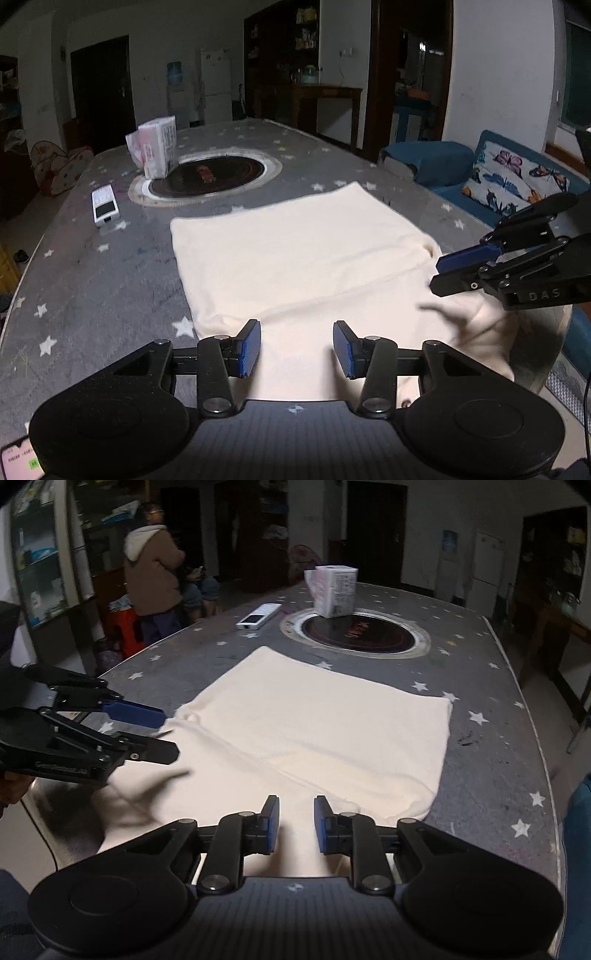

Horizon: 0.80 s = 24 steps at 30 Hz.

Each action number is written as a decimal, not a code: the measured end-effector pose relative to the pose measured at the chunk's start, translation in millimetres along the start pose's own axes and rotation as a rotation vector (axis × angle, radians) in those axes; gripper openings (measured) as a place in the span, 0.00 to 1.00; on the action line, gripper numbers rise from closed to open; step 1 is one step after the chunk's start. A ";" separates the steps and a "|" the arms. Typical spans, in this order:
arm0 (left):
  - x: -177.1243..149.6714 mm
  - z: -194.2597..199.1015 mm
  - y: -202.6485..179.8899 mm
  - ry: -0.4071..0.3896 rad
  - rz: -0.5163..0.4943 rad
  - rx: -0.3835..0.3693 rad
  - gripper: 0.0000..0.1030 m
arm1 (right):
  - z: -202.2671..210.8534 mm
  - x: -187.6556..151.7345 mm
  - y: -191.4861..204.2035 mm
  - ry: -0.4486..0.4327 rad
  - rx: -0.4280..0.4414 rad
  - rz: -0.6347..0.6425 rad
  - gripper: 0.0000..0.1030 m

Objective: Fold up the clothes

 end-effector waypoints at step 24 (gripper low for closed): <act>-21.4 5.8 -11.0 0.050 -0.043 0.090 0.66 | 2.9 -20.1 3.4 0.037 -0.013 0.029 0.29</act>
Point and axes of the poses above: each gripper's, at about its wrist camera, not at the fingertips, and z roughly against the way its jaws point, y to its left, x to its top, the point moved 1 cm from there along -z, roughly the way its jaws point
